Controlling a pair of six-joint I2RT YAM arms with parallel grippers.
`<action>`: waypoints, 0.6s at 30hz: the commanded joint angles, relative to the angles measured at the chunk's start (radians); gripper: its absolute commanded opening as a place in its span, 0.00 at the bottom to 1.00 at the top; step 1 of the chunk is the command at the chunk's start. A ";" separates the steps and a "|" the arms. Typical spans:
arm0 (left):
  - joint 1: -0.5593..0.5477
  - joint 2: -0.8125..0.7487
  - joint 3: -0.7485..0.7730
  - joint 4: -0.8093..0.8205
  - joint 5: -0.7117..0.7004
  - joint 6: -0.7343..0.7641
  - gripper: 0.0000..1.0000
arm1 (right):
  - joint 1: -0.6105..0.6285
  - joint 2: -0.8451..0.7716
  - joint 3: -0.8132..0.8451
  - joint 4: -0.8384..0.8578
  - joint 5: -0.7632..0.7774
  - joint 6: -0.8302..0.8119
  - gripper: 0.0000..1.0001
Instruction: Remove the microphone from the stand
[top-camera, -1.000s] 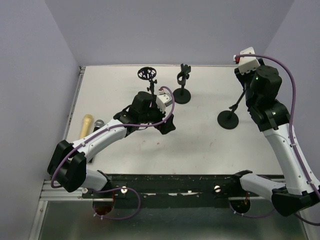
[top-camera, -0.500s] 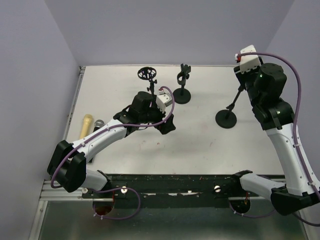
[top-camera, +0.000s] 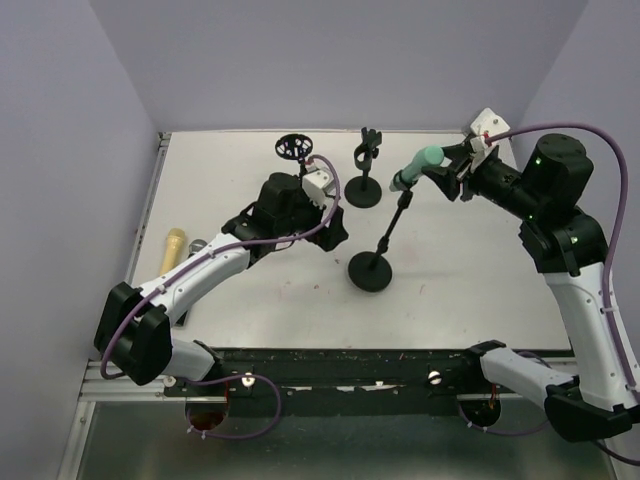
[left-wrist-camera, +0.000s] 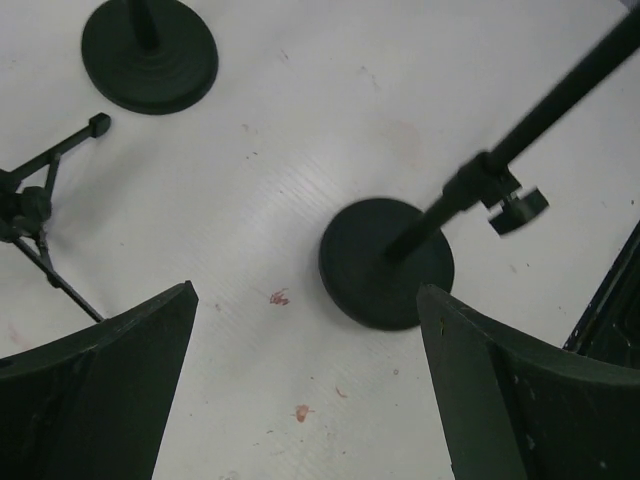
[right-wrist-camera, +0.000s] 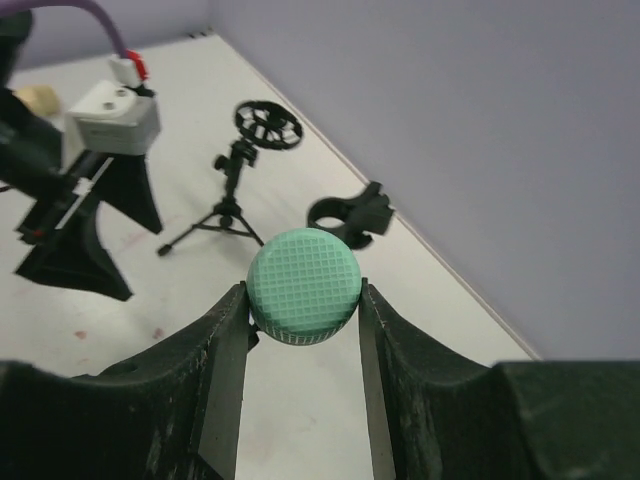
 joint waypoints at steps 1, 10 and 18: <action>0.090 -0.066 0.048 -0.006 0.085 -0.071 0.98 | 0.003 0.039 0.004 0.267 -0.324 0.147 0.16; 0.127 -0.275 0.019 0.004 0.335 0.253 0.93 | 0.009 0.189 0.025 0.519 -0.632 0.270 0.20; 0.127 -0.304 0.071 -0.045 0.289 0.330 0.92 | 0.070 0.278 0.047 0.639 -0.704 0.216 0.20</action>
